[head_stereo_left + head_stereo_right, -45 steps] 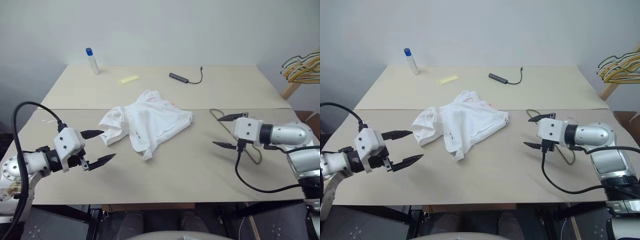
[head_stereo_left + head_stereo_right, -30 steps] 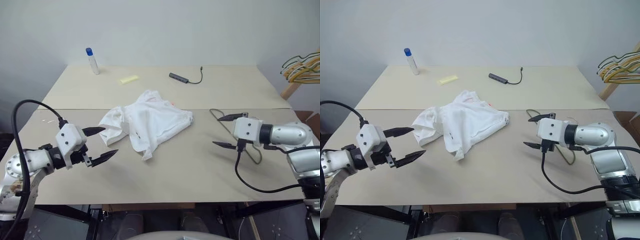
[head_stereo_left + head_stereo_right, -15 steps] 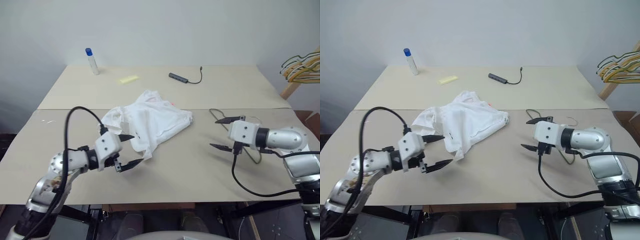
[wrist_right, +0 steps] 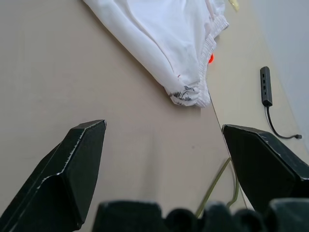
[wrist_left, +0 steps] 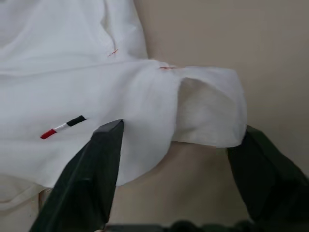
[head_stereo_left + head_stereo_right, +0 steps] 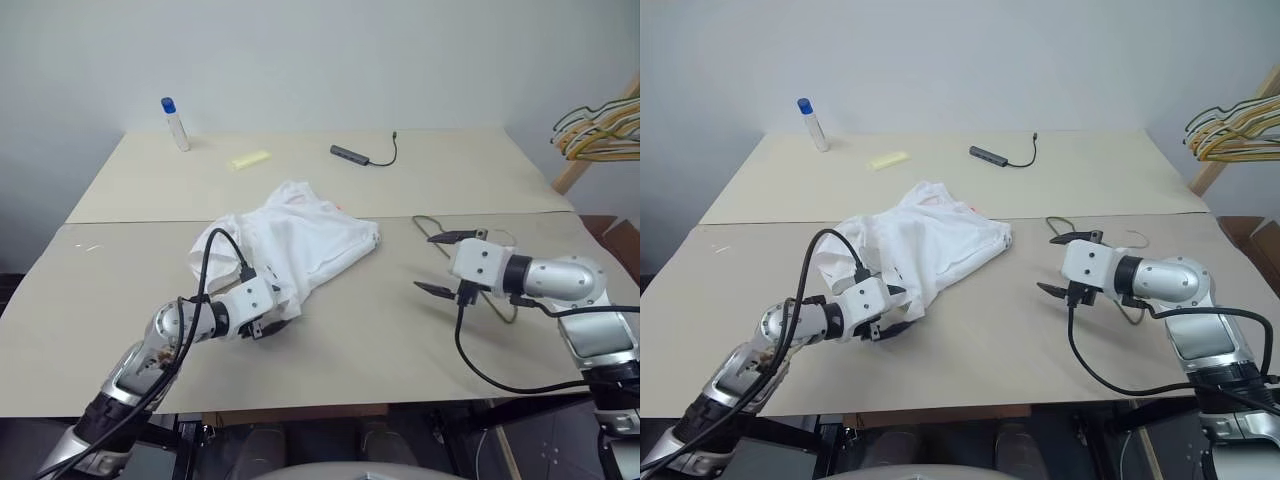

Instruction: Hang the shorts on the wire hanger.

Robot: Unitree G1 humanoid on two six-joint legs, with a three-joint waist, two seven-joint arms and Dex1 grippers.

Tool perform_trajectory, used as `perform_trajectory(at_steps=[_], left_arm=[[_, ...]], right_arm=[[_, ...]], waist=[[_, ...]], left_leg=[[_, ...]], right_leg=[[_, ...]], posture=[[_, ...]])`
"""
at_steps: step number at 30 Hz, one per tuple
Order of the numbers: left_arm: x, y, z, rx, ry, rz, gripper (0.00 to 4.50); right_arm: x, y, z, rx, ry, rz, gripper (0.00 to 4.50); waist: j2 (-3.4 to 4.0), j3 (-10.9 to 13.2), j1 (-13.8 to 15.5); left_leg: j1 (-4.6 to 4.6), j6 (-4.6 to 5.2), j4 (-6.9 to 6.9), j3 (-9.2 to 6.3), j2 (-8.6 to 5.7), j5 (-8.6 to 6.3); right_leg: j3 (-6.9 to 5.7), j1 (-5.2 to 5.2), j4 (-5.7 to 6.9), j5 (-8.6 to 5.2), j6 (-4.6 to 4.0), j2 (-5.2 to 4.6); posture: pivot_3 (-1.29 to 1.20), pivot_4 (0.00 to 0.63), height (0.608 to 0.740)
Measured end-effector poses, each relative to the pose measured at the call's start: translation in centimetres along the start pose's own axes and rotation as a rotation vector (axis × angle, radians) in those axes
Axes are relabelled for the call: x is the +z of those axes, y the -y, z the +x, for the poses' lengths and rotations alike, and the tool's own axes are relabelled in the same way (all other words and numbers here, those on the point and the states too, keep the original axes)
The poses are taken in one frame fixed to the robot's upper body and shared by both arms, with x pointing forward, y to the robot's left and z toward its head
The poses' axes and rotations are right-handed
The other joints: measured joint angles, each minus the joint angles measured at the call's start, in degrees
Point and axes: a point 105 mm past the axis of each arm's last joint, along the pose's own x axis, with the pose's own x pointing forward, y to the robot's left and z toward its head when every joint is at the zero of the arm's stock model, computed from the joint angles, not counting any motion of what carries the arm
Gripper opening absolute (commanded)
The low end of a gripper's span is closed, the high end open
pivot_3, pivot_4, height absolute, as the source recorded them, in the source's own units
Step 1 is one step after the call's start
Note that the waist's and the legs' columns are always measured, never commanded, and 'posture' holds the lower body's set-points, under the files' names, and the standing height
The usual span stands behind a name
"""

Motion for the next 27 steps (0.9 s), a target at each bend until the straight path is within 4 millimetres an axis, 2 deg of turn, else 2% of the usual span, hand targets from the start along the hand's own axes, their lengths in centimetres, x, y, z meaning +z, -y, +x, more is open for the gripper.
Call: perform_trajectory(at_steps=[8, 13, 18, 22, 23, 27], left_arm=[[0.4, -0.3, 0.7, 0.042, 0.030, -0.024, 0.04], [-0.1, -0.2, -0.1, 0.019, 0.023, -0.013, 0.04], [-0.1, -0.9, -1.4, 0.017, 0.026, 0.030, 0.04], [0.1, -1.0, -3.6, -0.010, 0.060, 0.022, 0.04], [0.4, -1.3, -4.4, -0.002, 0.073, 0.015, 0.04], [1.3, -2.6, -7.3, 0.039, 0.088, 0.038, 0.04]], right_arm=[[-0.2, 0.0, 0.2, -0.006, -0.010, -0.004, 4.50], [-0.4, -0.3, 1.2, 0.028, -0.058, -0.015, 4.50], [0.0, 0.3, 3.9, 0.042, -0.076, -0.099, 4.50], [0.5, 1.2, 6.6, 0.033, -0.068, -0.111, 4.50], [0.6, 1.2, 7.7, 0.043, -0.072, -0.122, 4.50], [-0.2, 0.5, 9.3, 0.089, -0.095, -0.235, 4.50]], waist=[[0.00, 0.00, -0.27], [0.01, 0.00, -0.62], [0.01, 0.00, -0.76], [0.00, 0.01, -1.26], [0.00, 0.01, -1.54], [0.00, 0.01, -1.26]], left_leg=[[0.01, 0.00, 0.00, 0.00, 0.00, 0.00], [0.01, 0.00, -0.01, 0.00, 0.01, 0.00], [0.02, 0.00, -0.01, 0.01, 0.02, 0.00], [0.00, 0.00, -0.04, 0.03, 0.03, 0.00], [0.01, 0.00, -0.05, 0.01, 0.04, 0.00], [0.01, 0.00, -0.07, -0.01, -0.03, 0.00]], right_leg=[[0.01, 0.00, 0.00, 0.00, 0.00, 0.00], [0.02, -0.01, 0.00, 0.00, 0.00, 0.01], [0.02, -0.02, 0.00, 0.01, -0.01, 0.01], [0.04, -0.07, 0.00, 0.01, -0.03, 0.00], [0.03, -0.07, 0.03, 0.02, -0.03, 0.00], [-0.04, -0.06, 0.01, 0.01, -0.02, -0.09]], posture=[[0.06, 0.000, 0.740], [0.06, 0.000, 0.740], [0.06, 0.000, 0.740], [0.08, 0.000, 0.740], [0.09, 0.000, 0.740], [0.11, 0.000, 0.740]])
